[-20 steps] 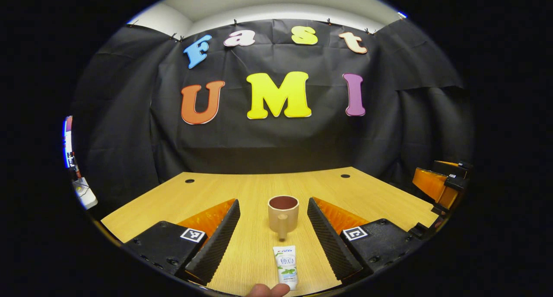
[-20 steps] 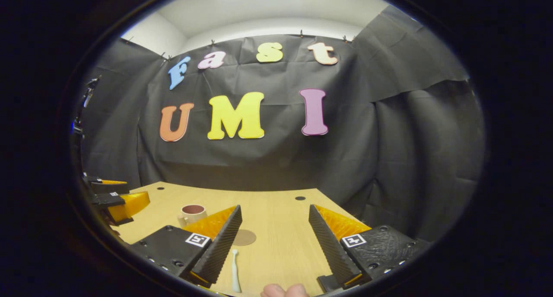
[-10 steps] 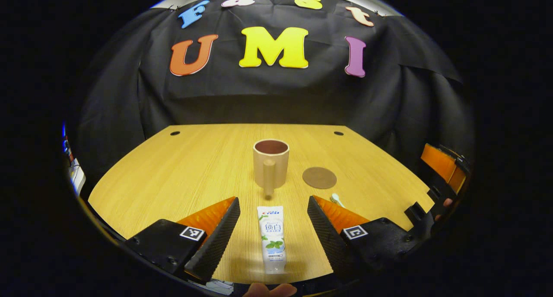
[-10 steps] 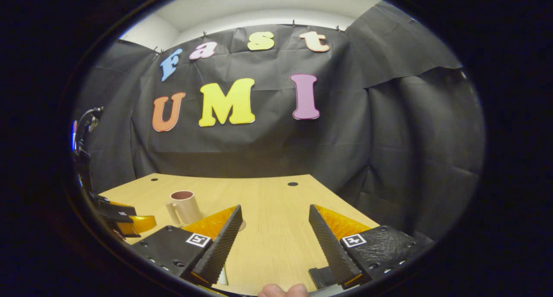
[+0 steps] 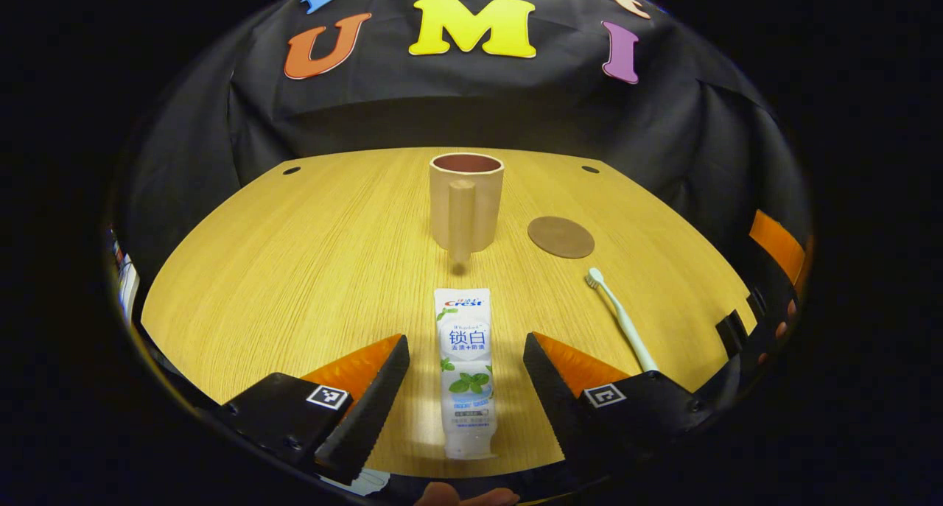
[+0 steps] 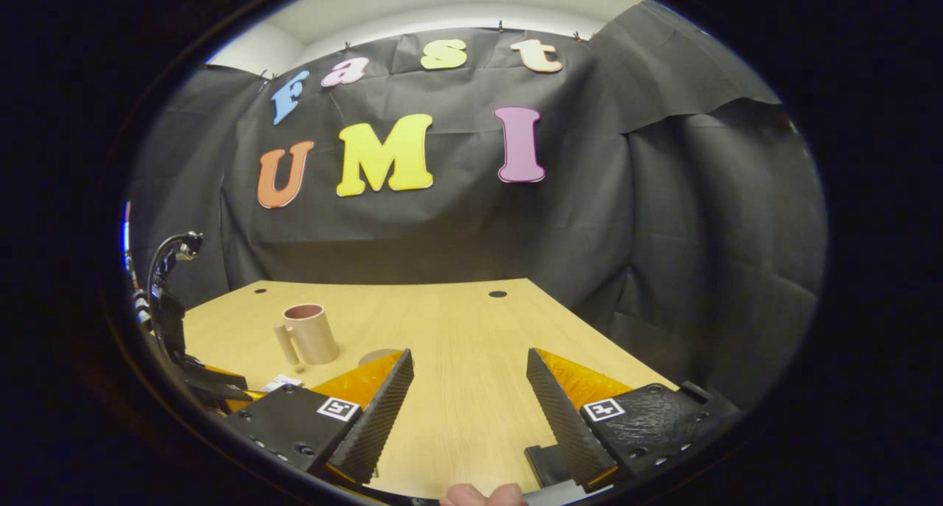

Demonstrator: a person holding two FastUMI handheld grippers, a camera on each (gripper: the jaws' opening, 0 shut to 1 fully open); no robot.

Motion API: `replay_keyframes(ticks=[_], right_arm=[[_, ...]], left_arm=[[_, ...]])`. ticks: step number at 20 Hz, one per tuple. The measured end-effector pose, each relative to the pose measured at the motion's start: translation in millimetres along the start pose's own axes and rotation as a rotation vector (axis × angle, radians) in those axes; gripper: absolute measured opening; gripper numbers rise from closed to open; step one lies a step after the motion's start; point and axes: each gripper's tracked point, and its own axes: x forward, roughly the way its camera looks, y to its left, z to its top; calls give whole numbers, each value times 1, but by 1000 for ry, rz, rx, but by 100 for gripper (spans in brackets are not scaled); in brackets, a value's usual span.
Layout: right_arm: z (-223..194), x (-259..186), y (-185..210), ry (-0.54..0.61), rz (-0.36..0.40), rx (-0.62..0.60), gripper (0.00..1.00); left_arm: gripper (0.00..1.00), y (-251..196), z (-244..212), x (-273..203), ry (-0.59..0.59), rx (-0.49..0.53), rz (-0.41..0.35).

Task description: Put the toothbrush and toothpaste on the desktop into the cup, then pick up the cup and place it on the coaster on the desktop.

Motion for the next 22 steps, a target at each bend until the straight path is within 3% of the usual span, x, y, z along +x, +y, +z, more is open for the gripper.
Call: replay_keyframes(ticks=[3,9,11,12,13,15,19,21,22], right_arm=[[-6,2,-2,13,-2,10,94],[-10,3,0,22,-1,7,94],[-12,2,3,24,7,5,95],[-14,3,7,27,14,3,95],[-17,2,12,33,28,0,95],[-21,1,22,50,62,-8,94],[-29,3,31,77,83,-2,94],[-37,4,40,104,103,4,93],[-39,4,43,115,105,1,93]], left_arm=[[98,3,-7,2,31,2,12],[69,6,-12,6,54,14,53],[64,8,-8,10,58,14,62],[67,9,-8,10,66,7,68],[58,10,-5,9,73,0,75],[48,10,-8,8,80,-26,81],[42,8,-11,1,80,-60,78],[47,9,-6,-6,62,-70,77],[41,10,-2,-9,46,-68,81]])
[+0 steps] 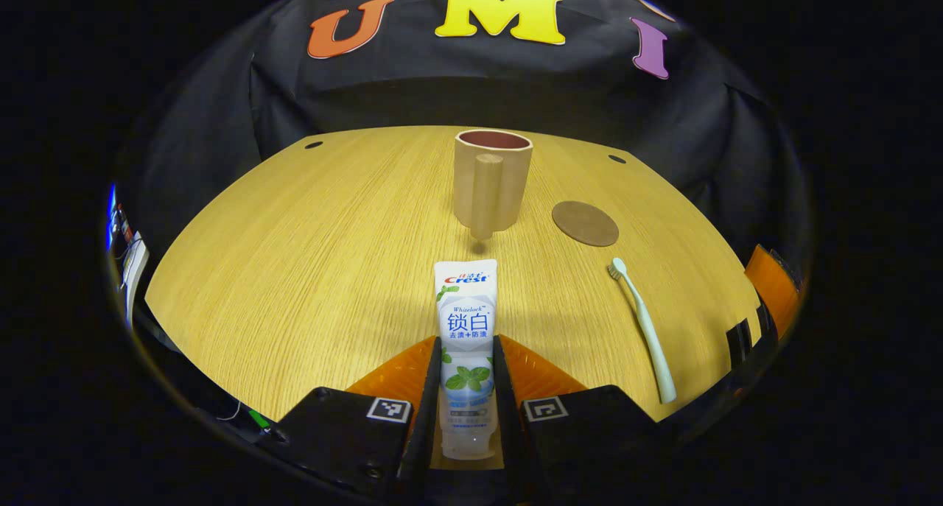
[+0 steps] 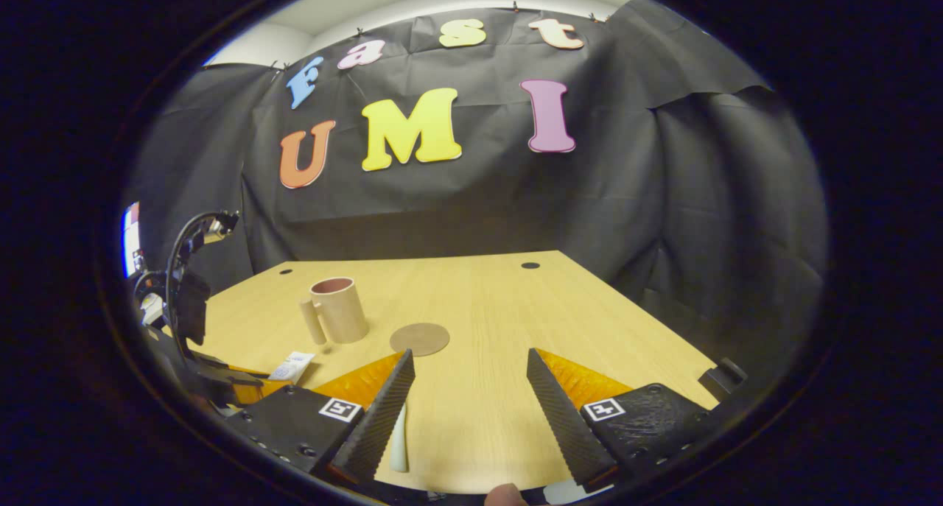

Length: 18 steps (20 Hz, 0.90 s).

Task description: Put the toothbrush and toothpaste on the desktop into the cup, then pick up the cup and place it on the coaster on the desktop.

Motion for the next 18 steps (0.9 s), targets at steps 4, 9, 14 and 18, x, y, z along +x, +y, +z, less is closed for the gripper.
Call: replay_keyframes(ticks=[4,9,14,18], right_arm=[[-15,7,21,51,31,-14,93],[-50,28,58,191,79,-55,92],[-78,52,68,296,60,-88,89],[-90,72,67,351,16,-123,55]], left_arm=[[40,3,32,-19,-95,2,-5],[40,7,96,-52,-267,29,25],[40,14,100,-77,-339,26,24],[40,20,117,-86,-389,30,26]])
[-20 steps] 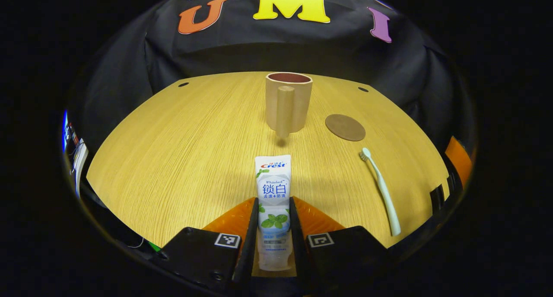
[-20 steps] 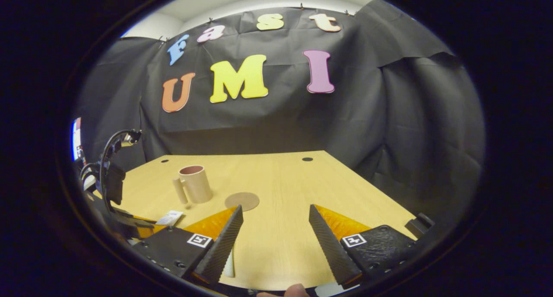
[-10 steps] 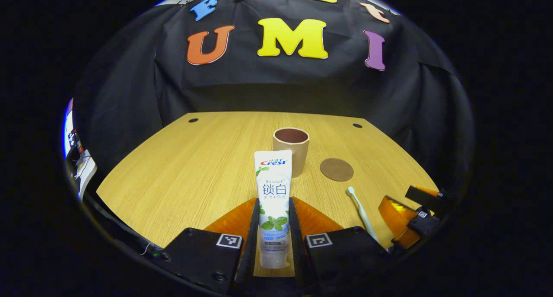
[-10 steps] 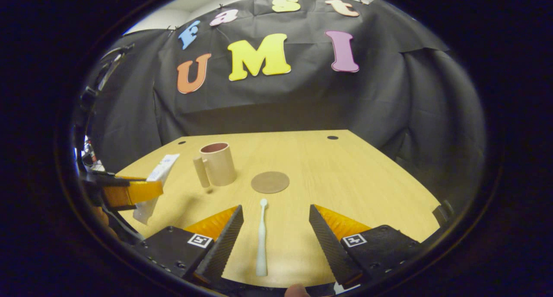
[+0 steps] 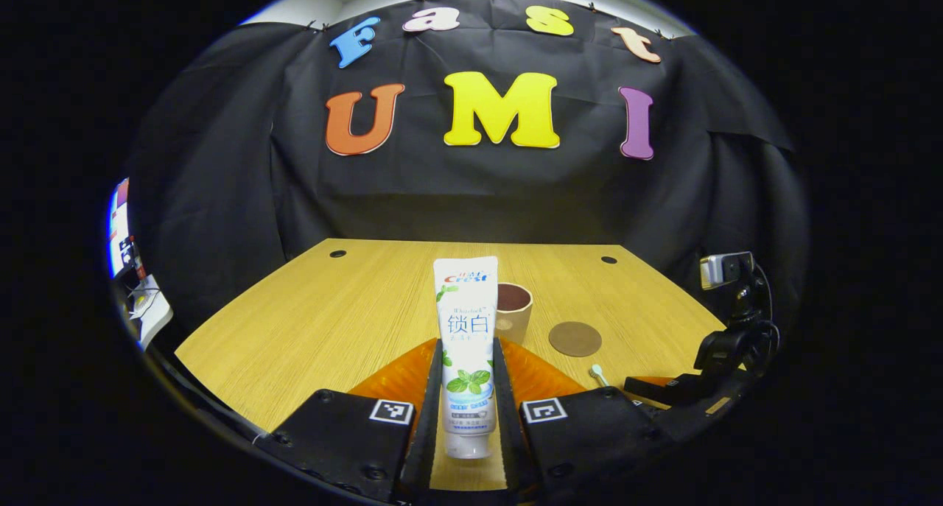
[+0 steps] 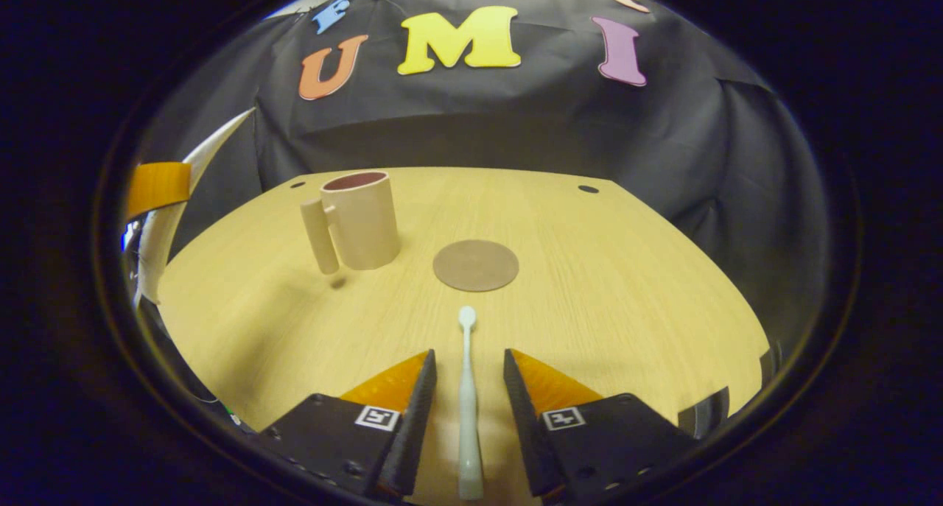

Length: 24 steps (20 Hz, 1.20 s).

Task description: Put the toothbrush and toothpaste on the desktop into the cup, then pick up the cup and place it on the coaster on the desktop.

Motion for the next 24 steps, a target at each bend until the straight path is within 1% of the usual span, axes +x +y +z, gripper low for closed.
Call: replay_keyframes(ticks=[2,3,4,5,6,8,11,12,13,14,15,17,19,20,21,24], right_arm=[[1,3,5,1,29,13,29],[1,4,5,1,40,15,14],[1,3,4,5,66,24,5],[4,1,3,5,72,41,1],[1,2,1,12,91,49,0],[7,-4,0,-11,110,60,0],[28,-27,-8,-92,134,73,0],[37,-37,-15,-128,136,81,0],[50,-50,-23,-179,130,87,0],[56,-57,-28,-206,128,91,0],[61,-63,-32,-229,126,97,0],[67,-74,-37,-259,129,114,0],[66,-76,-42,-265,130,124,0],[64,-77,-43,-257,135,133,0],[60,-79,-42,-248,154,148,0],[60,-81,-47,-255,158,152,0]], left_arm=[[40,5,6,3,-6,-2,3],[40,6,12,4,-11,-12,4],[40,7,20,7,-25,-19,3],[40,6,28,9,-39,-20,0],[40,4,43,15,-86,-28,-8],[39,0,65,33,-144,-38,-19],[39,-12,92,68,-199,-65,-62],[39,-17,103,82,-235,-63,-77],[40,-18,116,94,-286,-54,-76],[43,-19,124,103,-310,-41,-79],[39,-21,130,112,-327,-35,-84],[39,-30,129,127,-322,-59,-111],[39,-39,126,136,-313,-77,-134],[43,-43,123,144,-303,-82,-144],[39,-43,118,152,-288,-95,-145],[41,-39,97,165,-235,-103,-136]])
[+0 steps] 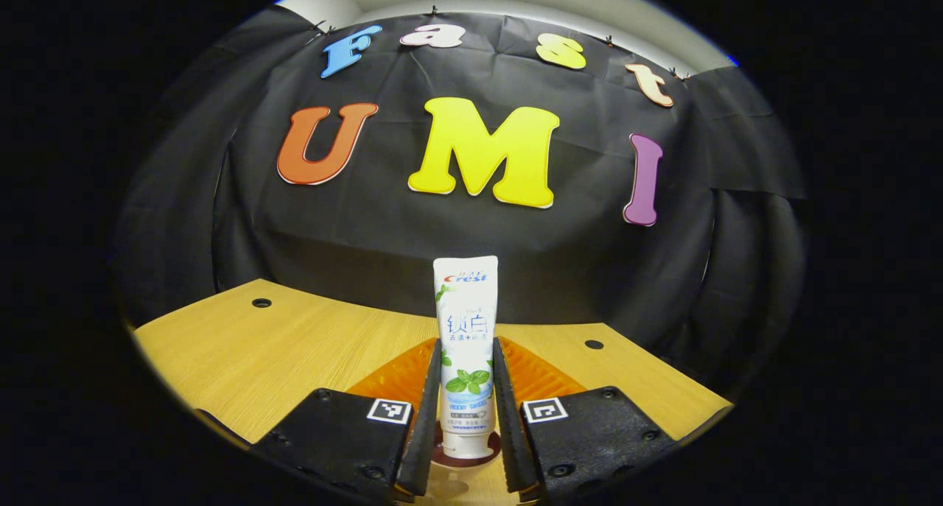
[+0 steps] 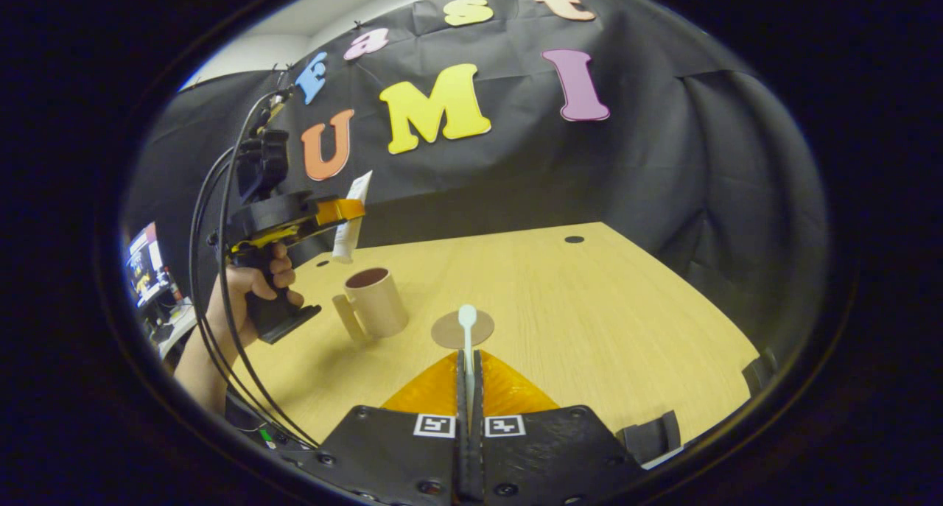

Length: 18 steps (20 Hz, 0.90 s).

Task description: Put the toothbrush and toothpaste on the desktop into the cup, then pick up the cup and place it on the coaster on the desktop.

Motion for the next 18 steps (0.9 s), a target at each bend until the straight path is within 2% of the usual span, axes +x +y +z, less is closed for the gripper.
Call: replay_keyframes(ticks=[6,7,10,15,16,17,18], right_arm=[[0,0,6,-5,14,-8,0],[0,0,5,-7,11,-8,2],[3,-2,5,-12,5,-10,0],[4,-7,5,-30,2,-10,0],[3,-7,5,-30,0,-12,0],[3,-8,5,-29,1,-15,0],[2,-8,7,-31,5,-15,0]], left_arm=[[42,11,-11,1,25,7,25],[42,10,-10,0,25,10,24],[43,7,-8,-2,22,17,14],[47,5,-9,-6,28,38,14],[52,6,-6,-7,20,47,16],[46,5,-4,-8,13,51,15],[45,4,-3,-9,10,51,11]])
